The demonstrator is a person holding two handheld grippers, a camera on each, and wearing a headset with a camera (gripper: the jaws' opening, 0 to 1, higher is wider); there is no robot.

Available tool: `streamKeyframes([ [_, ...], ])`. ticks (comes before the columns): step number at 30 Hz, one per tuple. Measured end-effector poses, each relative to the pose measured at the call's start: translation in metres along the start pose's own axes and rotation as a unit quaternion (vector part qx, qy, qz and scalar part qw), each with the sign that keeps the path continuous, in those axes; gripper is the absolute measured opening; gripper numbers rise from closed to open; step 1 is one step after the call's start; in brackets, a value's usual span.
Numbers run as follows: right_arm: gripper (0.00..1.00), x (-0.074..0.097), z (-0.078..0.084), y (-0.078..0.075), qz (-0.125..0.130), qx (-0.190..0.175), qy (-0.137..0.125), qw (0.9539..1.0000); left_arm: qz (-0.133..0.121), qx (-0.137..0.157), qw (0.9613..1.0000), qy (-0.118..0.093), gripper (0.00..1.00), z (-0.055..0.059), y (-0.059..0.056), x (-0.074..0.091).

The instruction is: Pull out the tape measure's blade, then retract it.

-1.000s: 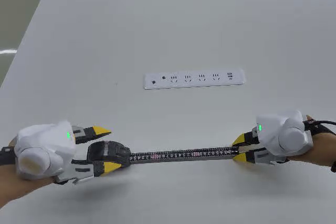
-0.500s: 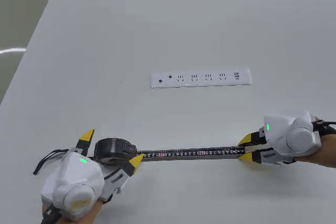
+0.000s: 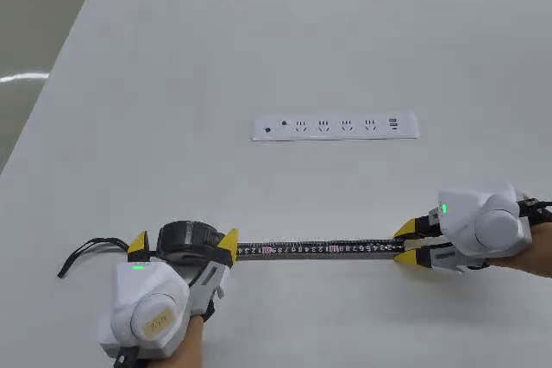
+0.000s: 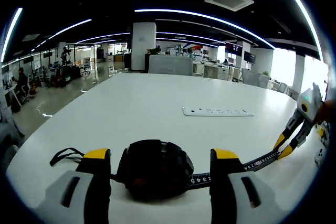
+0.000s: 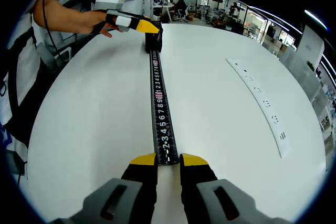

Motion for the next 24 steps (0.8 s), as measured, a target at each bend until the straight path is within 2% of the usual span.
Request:
streamKeyframes([
  [1,0.15,0.0,0.0,0.0,0.0,0.0,-0.001,1.0,-0.007,0.002,1.0,0.0,0.75,0.001,0.001,0.0],
  [4,0.15,0.0,0.001,-0.001,0.0,-0.001,-0.003,1.0,-0.035,0.034,0.9988,0.0,0.68,0.006,0.003,0.002],
  [7,0.15,0.0,0.0,-0.001,0.0,0.0,-0.003,1.0,-0.051,0.046,0.9976,-0.004,0.65,0.007,0.005,0.004],
  [13,0.15,0.001,-0.001,0.0,0.0,0.002,-0.005,1.0,-0.067,0.06,0.9959,-0.006,0.6,0.014,0.008,0.007],
  [14,0.15,0.001,0.0,-0.001,0.0,0.002,-0.005,1.0,-0.069,0.073,0.9949,-0.008,0.6,0.014,0.007,0.007],
  [15,0.15,0.001,0.0,-0.001,0.0,0.002,-0.006,1.0,-0.068,0.073,0.9949,-0.009,0.6,0.014,0.006,0.007],
  [21,0.15,0.001,0.0,-0.001,0.0,0.003,-0.007,1.0,-0.079,0.091,0.9924,-0.026,0.57,0.018,0.004,0.009],
  [24,0.15,0.0,0.0,0.0,0.001,0.003,-0.007,1.0,-0.076,0.084,0.9931,-0.029,0.57,0.017,0.004,0.008],
])
Point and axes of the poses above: the centre of the closed fingertips' face, and the gripper's own axes: x roughly backward along the fingers, y roughly to its left, z roughly out of its underside, the point moved 6 cm from there along x, roughly backward along the fingers, and after that the axes turned 14 degrees about -y, right-handed, at the moved point
